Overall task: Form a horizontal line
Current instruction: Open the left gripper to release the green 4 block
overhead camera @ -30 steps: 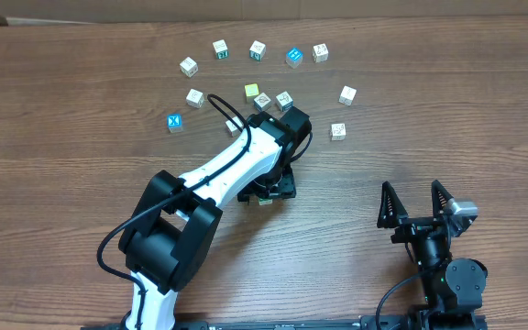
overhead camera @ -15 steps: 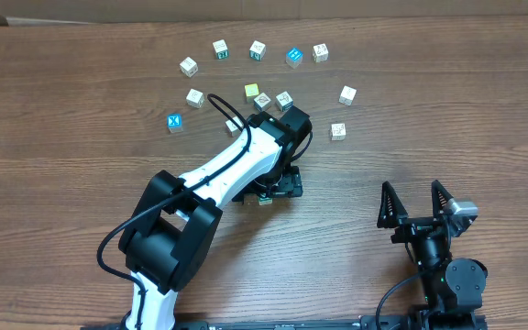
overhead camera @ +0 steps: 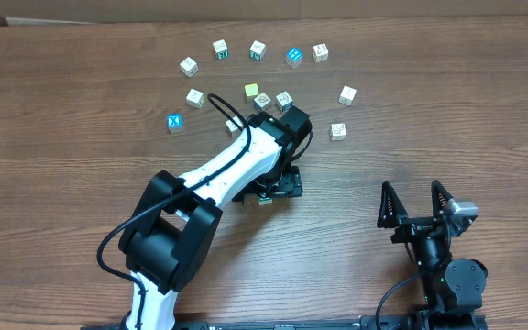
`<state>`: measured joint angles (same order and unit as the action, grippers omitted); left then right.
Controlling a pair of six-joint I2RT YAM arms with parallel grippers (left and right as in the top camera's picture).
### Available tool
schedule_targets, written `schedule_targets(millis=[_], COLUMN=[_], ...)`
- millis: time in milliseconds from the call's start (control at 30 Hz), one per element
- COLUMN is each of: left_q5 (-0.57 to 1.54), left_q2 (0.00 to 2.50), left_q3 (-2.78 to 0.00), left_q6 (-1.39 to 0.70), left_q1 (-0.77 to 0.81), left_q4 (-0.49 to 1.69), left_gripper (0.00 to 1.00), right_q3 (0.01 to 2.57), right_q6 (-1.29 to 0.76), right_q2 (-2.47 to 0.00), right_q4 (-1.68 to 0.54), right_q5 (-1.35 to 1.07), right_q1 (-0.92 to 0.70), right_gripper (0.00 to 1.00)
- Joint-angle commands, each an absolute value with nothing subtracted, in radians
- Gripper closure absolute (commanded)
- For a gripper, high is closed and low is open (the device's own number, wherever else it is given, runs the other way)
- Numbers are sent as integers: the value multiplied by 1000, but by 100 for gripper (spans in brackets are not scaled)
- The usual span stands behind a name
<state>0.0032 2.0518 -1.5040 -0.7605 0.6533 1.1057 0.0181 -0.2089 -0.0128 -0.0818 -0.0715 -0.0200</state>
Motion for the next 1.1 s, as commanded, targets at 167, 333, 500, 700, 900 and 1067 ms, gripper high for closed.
schedule_targets(millis=[167, 333, 500, 700, 900, 1067], left_q5=[-7, -7, -7, -7, -7, -7], left_q2=[2049, 2049, 2049, 2049, 2048, 2047], left_q3=[-1494, -1494, -1494, -1494, -1502, -1591], left_q6=[-770, -763, -763, -763, -763, -731], left_q1=[654, 654, 654, 654, 653, 618], left_q4=[1111, 1112, 1109, 1105, 1106, 1154], left_gripper=[1, 0, 1, 0, 1, 0], right_q3=[8, 8, 8, 8, 8, 8], right_q6=[-208, -208, -208, -208, -208, -208], right_q2=[-3, -3, -3, -3, -3, -3], right_q4=[-77, -77, -77, -77, -77, -77], right_q5=[-73, -73, -73, -73, -73, -73], right_q1=[-17, -17, -17, -17, -17, -17], right_gripper=[0, 0, 0, 0, 0, 0])
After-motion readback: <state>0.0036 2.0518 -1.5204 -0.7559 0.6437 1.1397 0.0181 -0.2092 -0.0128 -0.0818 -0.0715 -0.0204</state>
